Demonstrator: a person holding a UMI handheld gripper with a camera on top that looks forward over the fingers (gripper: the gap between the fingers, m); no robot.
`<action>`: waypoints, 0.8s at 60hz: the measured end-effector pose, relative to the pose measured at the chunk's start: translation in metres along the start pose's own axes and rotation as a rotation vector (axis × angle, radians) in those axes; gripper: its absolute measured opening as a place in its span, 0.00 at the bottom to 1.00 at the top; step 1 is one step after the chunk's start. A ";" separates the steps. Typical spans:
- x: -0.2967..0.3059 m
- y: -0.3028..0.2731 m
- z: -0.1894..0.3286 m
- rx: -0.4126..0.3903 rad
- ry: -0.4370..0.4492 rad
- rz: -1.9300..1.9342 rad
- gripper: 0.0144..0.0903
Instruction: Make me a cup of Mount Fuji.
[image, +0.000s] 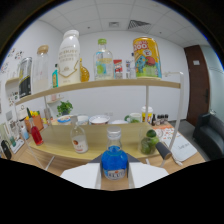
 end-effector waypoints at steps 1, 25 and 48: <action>-0.002 0.007 -0.003 -0.009 0.000 0.003 0.28; -0.004 0.080 -0.016 -0.124 0.136 -0.564 0.28; -0.012 0.069 0.004 -0.128 0.202 -1.645 0.28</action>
